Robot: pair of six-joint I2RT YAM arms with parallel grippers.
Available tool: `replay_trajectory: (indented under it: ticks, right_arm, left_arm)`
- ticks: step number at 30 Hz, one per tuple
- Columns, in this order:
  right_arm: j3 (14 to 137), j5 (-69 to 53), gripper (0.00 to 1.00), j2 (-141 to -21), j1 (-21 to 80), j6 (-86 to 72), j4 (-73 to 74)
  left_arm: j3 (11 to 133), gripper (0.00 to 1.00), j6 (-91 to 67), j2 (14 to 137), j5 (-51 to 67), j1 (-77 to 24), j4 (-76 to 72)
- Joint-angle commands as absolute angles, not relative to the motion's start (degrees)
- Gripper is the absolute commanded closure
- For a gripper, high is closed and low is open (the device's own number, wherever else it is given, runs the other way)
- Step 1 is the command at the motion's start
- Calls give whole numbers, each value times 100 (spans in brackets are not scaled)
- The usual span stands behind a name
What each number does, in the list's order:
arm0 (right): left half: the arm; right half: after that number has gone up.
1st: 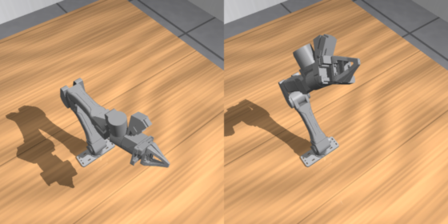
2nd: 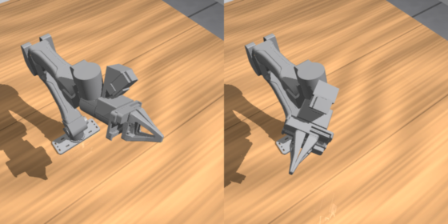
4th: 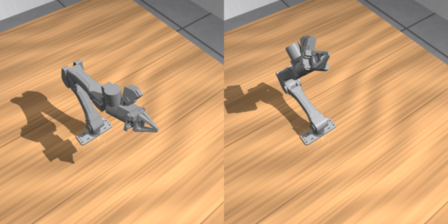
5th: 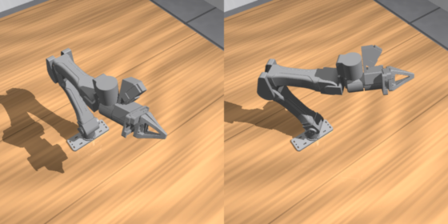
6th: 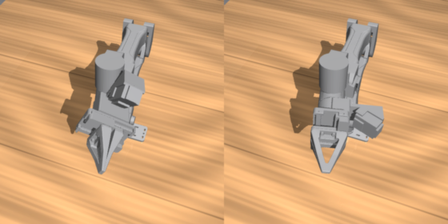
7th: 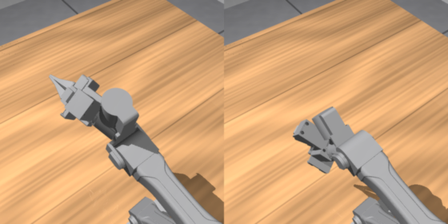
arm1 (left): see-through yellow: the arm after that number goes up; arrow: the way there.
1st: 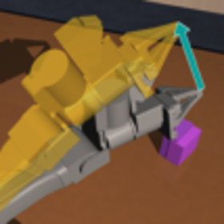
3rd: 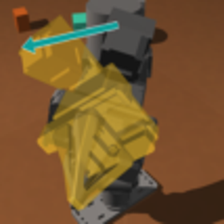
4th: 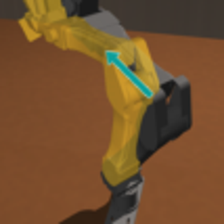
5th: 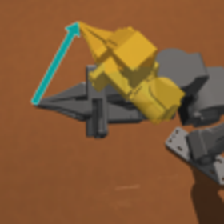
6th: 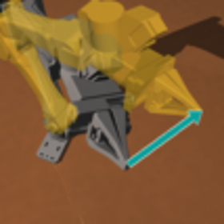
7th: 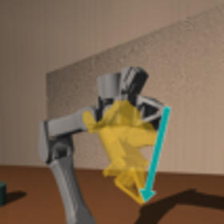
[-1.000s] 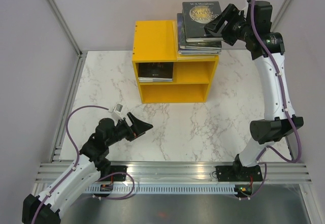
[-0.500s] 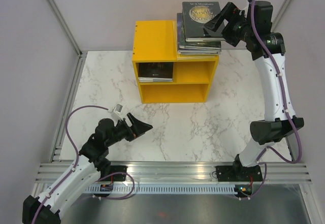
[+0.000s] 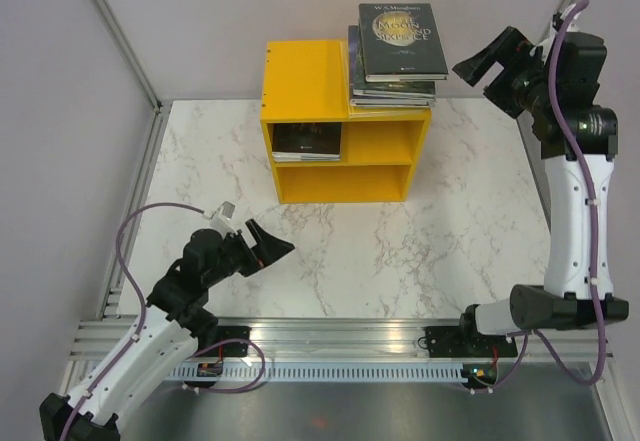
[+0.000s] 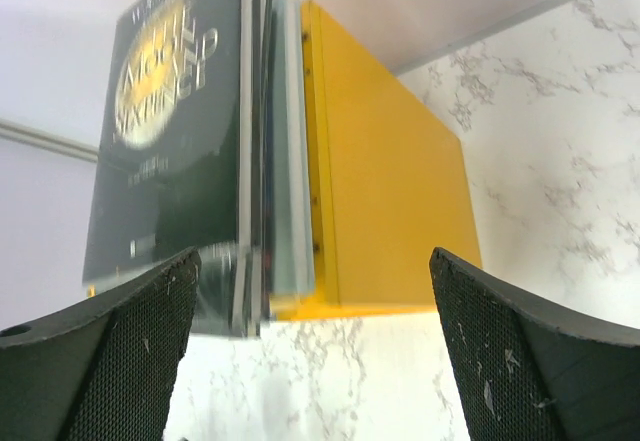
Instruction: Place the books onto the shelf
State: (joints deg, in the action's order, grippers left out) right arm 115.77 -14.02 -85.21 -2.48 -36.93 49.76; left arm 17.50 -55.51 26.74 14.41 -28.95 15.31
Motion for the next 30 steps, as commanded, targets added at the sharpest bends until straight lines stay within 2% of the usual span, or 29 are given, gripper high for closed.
replay_trajectory:
  ticks: [1,6,11,16,22,26,30]
  right_arm:
    - [10640,-1283,2,-7420,-255,-3297,4572]
    - [8792,-1239,2,-5682,-264,-3190,3684]
    - [7121,-1441,2,-4590,-255,-3024,3314]
    - [5367,-1863,2,-2912,-255,-3540,2357]
    - [4326,-2075,2,-2251,-167,-3868,2092]
    - [4131,-2048,2,-2118,-123,-3989,2031]
    - [4008,-2303,2,-2066,-62,-4131,1863]
  left_arm:
    - [2441,0,-4923,2602,661,-2865,2474]
    - [2953,0,-4579,2750,-191,-2865,2979]
    - [3778,0,-4527,3384,-1185,-2865,3691]
    - [3903,0,-4280,3296,-2819,-2865,3823]
    - [2771,1,-3710,2804,-3479,-2874,2095]
    - [2014,1,-2887,2663,-4104,-2874,946]
    - [1267,1,-1961,2610,-4044,-2865,-420]
